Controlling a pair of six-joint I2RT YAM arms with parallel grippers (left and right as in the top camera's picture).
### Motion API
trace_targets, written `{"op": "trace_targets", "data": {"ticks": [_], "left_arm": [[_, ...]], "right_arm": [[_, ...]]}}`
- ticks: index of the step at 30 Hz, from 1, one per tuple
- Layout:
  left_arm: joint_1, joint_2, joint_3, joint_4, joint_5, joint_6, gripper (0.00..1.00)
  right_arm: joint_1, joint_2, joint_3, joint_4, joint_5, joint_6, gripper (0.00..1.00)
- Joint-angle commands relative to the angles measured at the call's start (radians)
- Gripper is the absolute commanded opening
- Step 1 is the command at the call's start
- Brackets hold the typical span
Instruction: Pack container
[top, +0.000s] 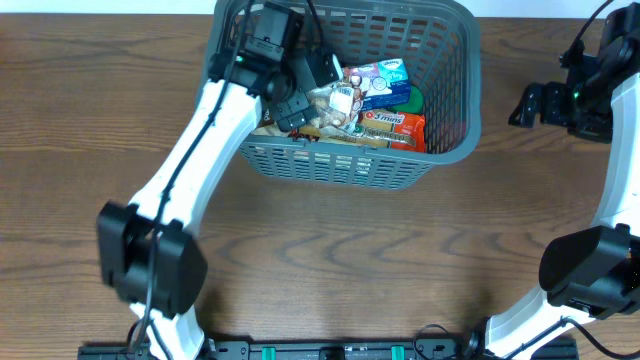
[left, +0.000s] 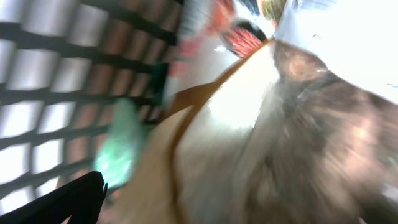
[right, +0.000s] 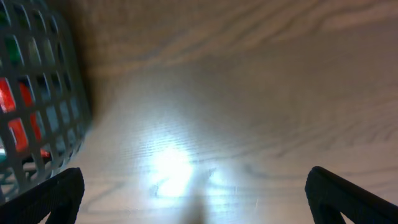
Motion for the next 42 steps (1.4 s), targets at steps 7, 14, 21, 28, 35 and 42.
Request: {"op": "trace_targets", "data": {"ticks": [7, 14, 21, 28, 35, 42], "left_arm": [[0.16, -0.334, 0.062, -0.035, -0.056, -0.359, 0.99], [0.387, -0.409, 0.062, -0.165, -0.055, -0.506, 0.99], [0.5, -0.472, 0.023, -0.258, -0.047, -0.603, 0.99], [0.503, -0.66, -0.244, -0.193, -0.047, -0.638, 0.99], [0.502, -0.967, -0.649, 0.008, 0.046, -0.638, 0.98], [0.502, -1.26, -0.955, 0.147, 0.05, -0.637, 0.99]], "right_arm": [[0.01, -0.008, 0.046, 0.262, -0.14, -0.056, 0.99], [0.052, -0.058, 0.081, 0.354, -0.199, -0.097, 0.99], [0.056, -0.218, 0.079, 0.275, -0.079, -0.01, 0.99], [0.056, -0.385, -0.035, 0.178, -0.045, 0.024, 0.99], [0.067, -0.694, -0.473, 0.3, 0.0, 0.058, 0.98], [0.18, -1.078, -0.948, 0.513, 0.016, -0.073, 0.99]]}}
